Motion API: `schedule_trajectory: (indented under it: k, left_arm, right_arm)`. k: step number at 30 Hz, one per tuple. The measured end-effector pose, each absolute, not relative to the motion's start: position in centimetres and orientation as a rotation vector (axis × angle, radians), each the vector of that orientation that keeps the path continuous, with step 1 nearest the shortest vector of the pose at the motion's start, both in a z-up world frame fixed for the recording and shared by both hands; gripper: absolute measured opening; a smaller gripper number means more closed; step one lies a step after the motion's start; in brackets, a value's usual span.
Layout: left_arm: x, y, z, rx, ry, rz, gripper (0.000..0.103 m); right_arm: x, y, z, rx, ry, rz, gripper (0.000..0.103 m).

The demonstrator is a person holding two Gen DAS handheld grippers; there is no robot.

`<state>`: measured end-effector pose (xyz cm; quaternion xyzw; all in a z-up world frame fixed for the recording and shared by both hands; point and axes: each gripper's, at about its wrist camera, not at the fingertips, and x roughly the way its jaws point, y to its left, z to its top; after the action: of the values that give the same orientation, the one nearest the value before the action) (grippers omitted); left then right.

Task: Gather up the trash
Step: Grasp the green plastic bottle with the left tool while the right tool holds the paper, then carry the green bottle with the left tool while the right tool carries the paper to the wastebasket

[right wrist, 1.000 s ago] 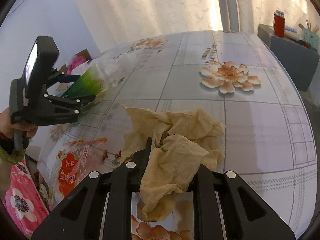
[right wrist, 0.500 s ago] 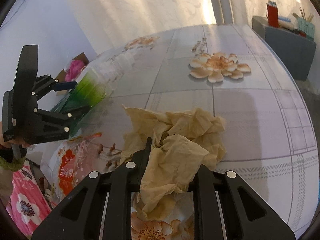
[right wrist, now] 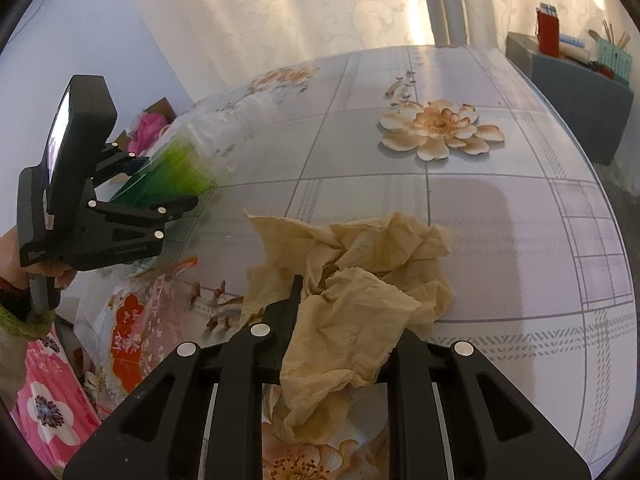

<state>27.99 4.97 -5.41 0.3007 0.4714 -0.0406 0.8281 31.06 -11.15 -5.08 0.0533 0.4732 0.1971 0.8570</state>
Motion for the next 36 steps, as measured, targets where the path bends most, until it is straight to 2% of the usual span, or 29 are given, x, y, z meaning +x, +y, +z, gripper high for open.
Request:
schedule_trajectory:
  k: [9,36]
  left_arm:
    - [27.0,5.9,-3.8,0.560,0.948,-0.069,0.058]
    - [20.9,3.5,3.6,0.555,0.736,-0.067,0.058]
  right_arm:
    - [30.8,-11.0,-4.6,0.116,0.965,0.402,0.015]
    - [27.4,-12.4,0.7,0.127,0.861,0.385,0.014]
